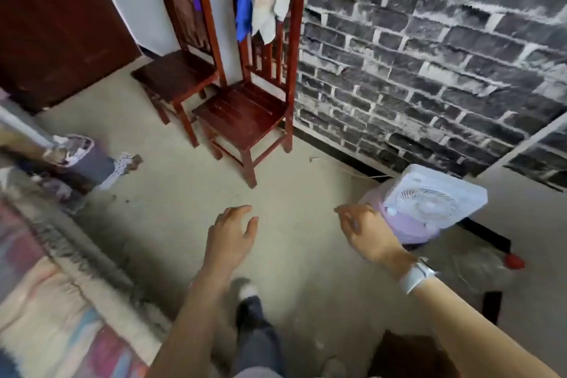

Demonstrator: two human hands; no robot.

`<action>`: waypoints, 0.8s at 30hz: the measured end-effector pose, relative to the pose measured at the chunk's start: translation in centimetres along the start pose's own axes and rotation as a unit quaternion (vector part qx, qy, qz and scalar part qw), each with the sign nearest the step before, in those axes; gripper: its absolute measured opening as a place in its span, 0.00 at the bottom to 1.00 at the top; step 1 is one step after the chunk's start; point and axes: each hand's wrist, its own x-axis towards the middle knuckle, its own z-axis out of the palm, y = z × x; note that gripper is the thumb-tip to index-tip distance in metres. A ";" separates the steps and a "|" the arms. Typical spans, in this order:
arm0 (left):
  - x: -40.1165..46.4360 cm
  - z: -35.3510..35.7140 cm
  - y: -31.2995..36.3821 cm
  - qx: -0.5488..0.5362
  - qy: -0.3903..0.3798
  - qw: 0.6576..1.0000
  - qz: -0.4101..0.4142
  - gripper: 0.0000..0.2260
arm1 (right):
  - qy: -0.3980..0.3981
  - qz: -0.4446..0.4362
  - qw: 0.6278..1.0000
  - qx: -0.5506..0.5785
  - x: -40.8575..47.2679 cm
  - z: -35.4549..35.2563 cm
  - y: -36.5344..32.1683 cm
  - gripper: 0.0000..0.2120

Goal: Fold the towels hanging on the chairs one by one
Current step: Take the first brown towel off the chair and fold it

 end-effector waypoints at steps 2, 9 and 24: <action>2.3 -1.8 -3.2 -0.011 0.026 0.999 -0.040 0.15 | -0.017 -0.012 1.000 -0.002 3.9 2.0 -2.6 0.14; 13.4 -11.9 -14.2 0.052 0.030 0.997 -0.051 0.18 | -0.063 -0.058 0.996 -0.029 18.8 8.7 -15.8 0.15; 37.3 -26.3 -26.3 0.007 0.105 0.988 -0.112 0.14 | -0.125 -0.136 0.983 -0.010 47.8 15.5 -36.1 0.16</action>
